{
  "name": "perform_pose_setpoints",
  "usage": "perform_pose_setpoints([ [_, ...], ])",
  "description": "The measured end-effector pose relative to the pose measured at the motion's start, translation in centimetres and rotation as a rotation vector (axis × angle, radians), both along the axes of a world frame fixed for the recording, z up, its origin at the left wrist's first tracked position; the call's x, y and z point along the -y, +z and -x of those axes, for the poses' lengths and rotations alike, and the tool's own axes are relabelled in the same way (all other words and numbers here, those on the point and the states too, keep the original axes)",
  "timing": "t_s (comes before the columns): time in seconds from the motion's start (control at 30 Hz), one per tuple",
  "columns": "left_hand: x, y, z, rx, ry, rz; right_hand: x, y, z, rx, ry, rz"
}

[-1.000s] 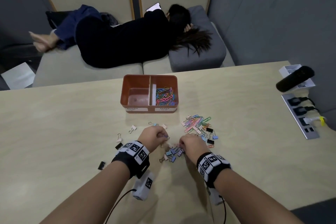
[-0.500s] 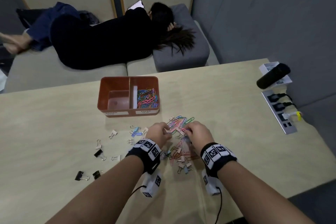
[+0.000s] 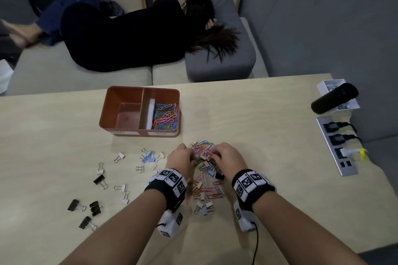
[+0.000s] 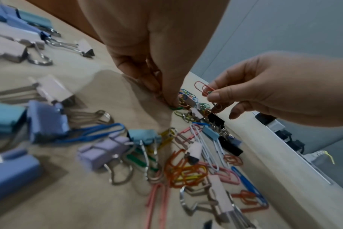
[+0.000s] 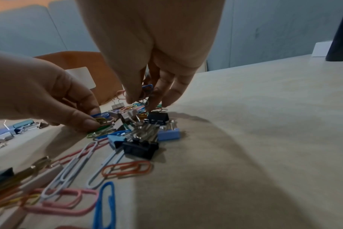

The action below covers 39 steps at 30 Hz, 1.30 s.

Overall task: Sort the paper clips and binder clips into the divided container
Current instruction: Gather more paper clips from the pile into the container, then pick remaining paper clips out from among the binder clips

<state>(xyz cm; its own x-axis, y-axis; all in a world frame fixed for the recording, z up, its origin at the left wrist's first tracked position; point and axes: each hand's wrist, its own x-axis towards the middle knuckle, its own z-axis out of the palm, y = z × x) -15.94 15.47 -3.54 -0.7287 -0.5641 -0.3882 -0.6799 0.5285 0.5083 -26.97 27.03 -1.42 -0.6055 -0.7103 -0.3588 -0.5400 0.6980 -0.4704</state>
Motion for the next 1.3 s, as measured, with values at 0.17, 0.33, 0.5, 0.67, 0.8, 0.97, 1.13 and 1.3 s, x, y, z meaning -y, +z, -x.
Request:
perform_pose_setpoints([
  [0.17,-0.2,0.4,0.0,0.132,-0.207,0.179,0.2,0.1,0.3,0.011,0.022,0.019],
  [0.33,0.5,0.9,-0.8,0.163,-0.204,0.173,0.3,0.6,0.2,0.012,0.008,0.079],
  [0.5,2.3,2.8,-2.4,-0.070,-0.087,-0.007,1.3,2.1,0.2,-0.019,0.045,0.164],
  [0.67,6.0,7.0,-3.3,-0.291,-0.036,0.064,4.4,5.1,0.4,-0.051,0.084,0.306],
  [0.8,10.1,9.9,-2.9,-0.391,0.092,0.164,8.3,6.9,0.2,-0.075,0.094,0.393],
  [0.97,12.4,9.8,-1.4,-0.155,0.091,0.138,13.1,7.6,-0.8,-0.047,0.104,0.356],
  [1.13,11.1,9.6,-2.8,-0.268,-0.024,0.267,11.5,7.2,0.6,-0.081,-0.008,0.385],
  [1.3,7.8,7.5,-4.7,-0.313,-0.180,0.097,4.8,4.5,2.3,-0.109,-0.058,0.188],
])
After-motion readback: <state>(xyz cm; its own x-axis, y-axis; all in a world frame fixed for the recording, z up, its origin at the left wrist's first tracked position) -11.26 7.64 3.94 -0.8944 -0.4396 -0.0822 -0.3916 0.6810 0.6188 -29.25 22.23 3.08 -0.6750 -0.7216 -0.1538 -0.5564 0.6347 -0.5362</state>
